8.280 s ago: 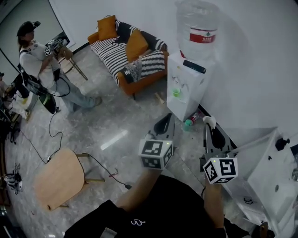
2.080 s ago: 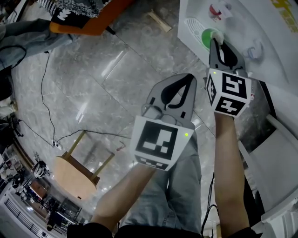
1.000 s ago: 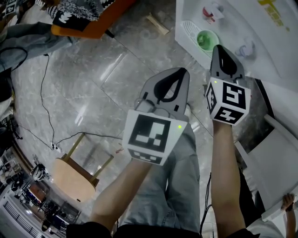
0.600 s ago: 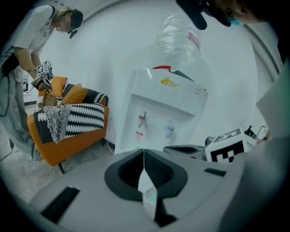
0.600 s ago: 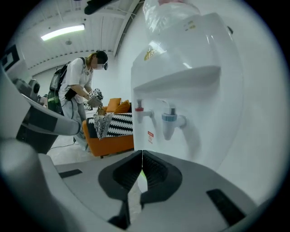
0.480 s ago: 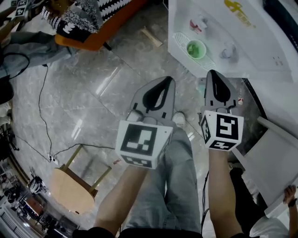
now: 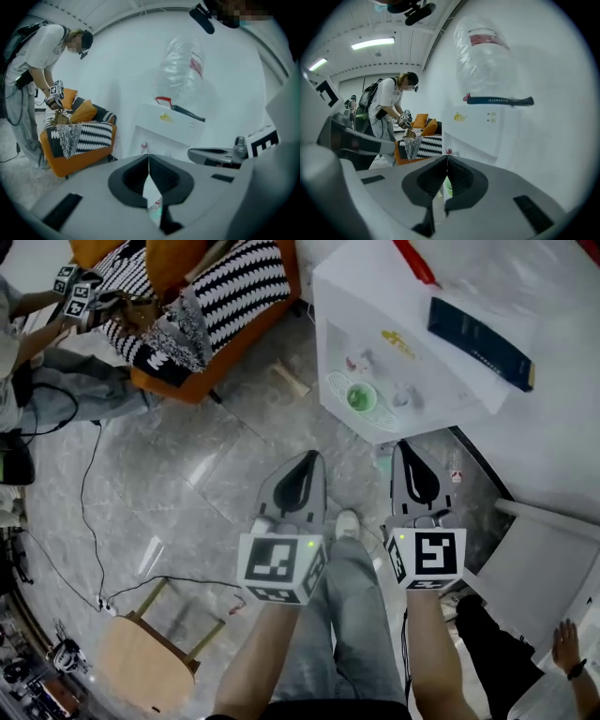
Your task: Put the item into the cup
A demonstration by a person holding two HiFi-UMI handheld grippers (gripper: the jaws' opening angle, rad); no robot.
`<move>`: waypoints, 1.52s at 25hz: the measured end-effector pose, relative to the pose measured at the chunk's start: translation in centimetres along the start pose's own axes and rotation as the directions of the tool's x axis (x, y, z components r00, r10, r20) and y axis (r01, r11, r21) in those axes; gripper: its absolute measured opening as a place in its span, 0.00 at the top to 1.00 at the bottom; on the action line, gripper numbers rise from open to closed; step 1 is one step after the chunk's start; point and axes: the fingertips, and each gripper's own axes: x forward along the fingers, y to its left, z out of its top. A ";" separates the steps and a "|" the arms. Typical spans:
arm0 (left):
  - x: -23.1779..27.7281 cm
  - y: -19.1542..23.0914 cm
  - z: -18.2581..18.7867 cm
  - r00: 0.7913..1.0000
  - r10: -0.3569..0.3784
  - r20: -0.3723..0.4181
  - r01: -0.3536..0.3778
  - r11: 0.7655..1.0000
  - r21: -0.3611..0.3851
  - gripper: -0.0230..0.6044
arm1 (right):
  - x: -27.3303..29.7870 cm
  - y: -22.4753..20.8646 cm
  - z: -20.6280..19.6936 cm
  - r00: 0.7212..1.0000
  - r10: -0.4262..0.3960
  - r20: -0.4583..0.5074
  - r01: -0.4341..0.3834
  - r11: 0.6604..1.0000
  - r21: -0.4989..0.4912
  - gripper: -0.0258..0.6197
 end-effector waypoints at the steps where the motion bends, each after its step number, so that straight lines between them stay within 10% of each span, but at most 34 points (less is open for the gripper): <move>1: -0.4 -0.1 1.0 1.000 0.001 0.012 -0.001 1.000 0.005 0.94 | -0.5 0.1 1.0 1.000 0.000 0.013 0.000 1.000 0.001 0.94; 38: -20.1 -10.4 24.1 0.944 -0.128 0.305 0.075 0.981 0.180 0.94 | -18.5 7.5 28.8 0.944 0.086 0.320 -0.084 0.996 -0.020 0.94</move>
